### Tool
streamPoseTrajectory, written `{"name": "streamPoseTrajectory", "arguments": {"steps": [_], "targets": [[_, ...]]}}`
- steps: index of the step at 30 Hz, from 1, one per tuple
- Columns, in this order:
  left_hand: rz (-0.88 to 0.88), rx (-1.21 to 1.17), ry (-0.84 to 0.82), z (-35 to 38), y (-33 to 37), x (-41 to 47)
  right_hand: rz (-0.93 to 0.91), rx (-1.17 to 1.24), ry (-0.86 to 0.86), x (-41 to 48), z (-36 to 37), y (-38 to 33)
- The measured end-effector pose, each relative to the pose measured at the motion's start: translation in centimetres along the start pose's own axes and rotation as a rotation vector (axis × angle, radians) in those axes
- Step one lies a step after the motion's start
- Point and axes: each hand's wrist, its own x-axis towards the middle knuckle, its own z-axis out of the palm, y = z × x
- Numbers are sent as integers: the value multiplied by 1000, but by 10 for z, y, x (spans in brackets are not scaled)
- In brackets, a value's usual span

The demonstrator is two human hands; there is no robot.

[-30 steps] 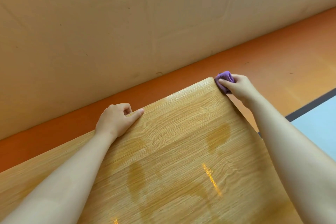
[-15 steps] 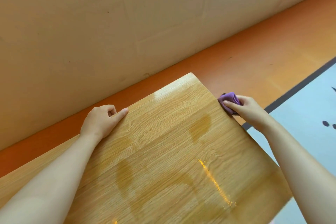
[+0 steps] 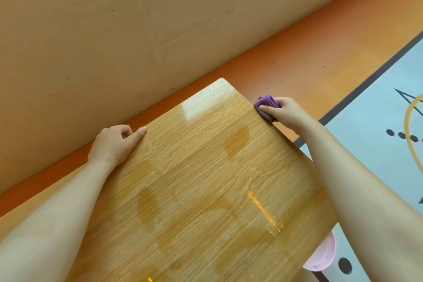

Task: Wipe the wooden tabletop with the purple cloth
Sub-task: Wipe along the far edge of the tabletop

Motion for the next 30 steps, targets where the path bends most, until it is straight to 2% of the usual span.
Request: {"name": "streamPoseTrajectory", "arguments": {"steps": [5,13,23,30], "targets": [[-17,-9,-7,-1,4,-2,53,69,-25,-38,-14,15],[-22,-5,-20,-2,5,-5,205,46,72,-145,-54,75],[-24,10,6,-1,9,-9,102,30,88,-99,-33,47],[-15,1,-3,-2,9,-10,171,29,125,-152,-54,81]]}}
